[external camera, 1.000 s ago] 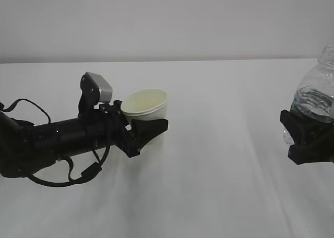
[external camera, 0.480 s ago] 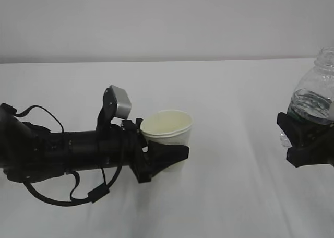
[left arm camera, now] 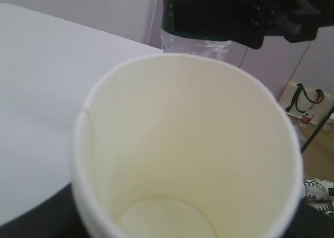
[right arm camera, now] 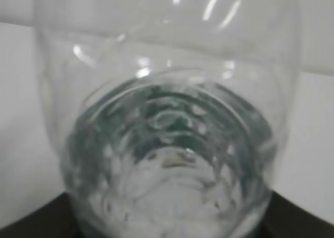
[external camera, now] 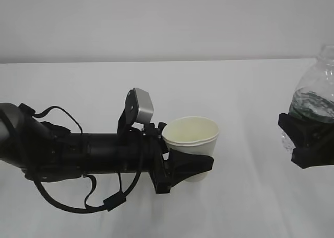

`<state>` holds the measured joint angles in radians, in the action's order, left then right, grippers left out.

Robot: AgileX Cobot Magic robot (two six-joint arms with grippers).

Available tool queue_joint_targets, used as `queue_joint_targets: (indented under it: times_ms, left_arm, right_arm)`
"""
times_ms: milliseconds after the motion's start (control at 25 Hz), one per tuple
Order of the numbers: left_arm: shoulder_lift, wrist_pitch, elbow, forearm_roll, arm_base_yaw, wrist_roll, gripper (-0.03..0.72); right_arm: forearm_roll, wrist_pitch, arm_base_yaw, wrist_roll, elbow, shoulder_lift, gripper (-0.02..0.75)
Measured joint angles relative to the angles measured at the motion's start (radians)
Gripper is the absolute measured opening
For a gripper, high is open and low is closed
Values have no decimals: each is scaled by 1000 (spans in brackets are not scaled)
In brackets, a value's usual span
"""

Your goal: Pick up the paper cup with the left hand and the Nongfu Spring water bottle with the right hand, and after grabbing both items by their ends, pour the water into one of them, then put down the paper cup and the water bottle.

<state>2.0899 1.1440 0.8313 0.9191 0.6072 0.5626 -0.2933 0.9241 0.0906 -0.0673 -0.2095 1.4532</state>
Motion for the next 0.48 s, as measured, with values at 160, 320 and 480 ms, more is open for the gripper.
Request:
queue_joint_targets:
  times_ms: [160,320,480]
  left_arm:
    - [0,0,34,33,0,27,465]
    - [0,0,86,92,4,68,465]
    - [0,-6,130,126,27,89,465]
  right_arm:
    - [-14,-106,0,-1,-11,-92,404]
    - [-20,-225,0,-3,-39,-162,404]
    - [-27,-314,0,-3,-65,-197,404]
